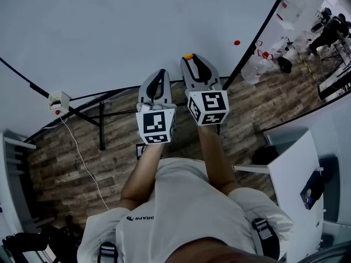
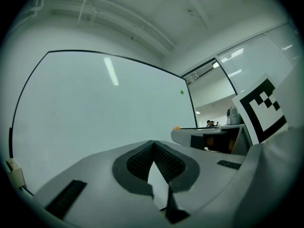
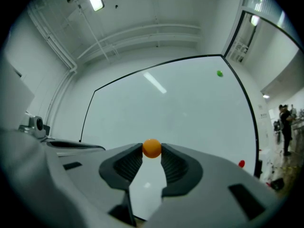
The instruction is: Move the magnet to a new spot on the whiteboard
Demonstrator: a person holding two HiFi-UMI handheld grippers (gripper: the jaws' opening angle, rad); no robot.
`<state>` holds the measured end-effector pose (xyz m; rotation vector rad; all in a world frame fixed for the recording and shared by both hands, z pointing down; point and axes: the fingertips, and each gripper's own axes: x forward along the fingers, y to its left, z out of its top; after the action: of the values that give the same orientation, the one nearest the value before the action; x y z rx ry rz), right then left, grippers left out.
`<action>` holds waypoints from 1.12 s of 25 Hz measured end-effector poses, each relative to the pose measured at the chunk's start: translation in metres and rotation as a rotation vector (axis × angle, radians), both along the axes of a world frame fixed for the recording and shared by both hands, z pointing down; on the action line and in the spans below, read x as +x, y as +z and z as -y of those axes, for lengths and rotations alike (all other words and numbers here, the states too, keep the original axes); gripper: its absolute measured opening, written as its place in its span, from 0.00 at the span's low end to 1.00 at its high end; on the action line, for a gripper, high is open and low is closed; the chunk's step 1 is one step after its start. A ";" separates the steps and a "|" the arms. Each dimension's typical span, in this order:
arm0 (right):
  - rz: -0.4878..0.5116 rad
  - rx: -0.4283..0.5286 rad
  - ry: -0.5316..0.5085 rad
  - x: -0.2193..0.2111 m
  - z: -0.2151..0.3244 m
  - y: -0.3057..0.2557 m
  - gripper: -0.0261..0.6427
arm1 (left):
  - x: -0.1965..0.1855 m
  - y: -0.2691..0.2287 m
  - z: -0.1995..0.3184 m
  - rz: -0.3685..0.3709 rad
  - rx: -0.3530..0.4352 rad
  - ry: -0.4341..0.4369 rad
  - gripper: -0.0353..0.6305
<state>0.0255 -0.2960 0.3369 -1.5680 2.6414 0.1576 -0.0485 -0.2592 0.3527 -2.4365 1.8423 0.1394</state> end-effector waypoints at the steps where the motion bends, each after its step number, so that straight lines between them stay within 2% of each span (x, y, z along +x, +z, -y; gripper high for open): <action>1: -0.002 0.000 -0.001 0.000 0.001 -0.001 0.23 | -0.001 0.000 0.000 -0.001 -0.001 -0.002 0.06; 28: -0.032 0.042 0.027 -0.008 0.052 -0.044 0.23 | 0.001 -0.006 0.005 0.000 0.027 0.005 0.06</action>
<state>0.0173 -0.3478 0.2926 -1.6014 2.6238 0.2391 -0.0475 -0.2646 0.3469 -2.4236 1.8223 0.1637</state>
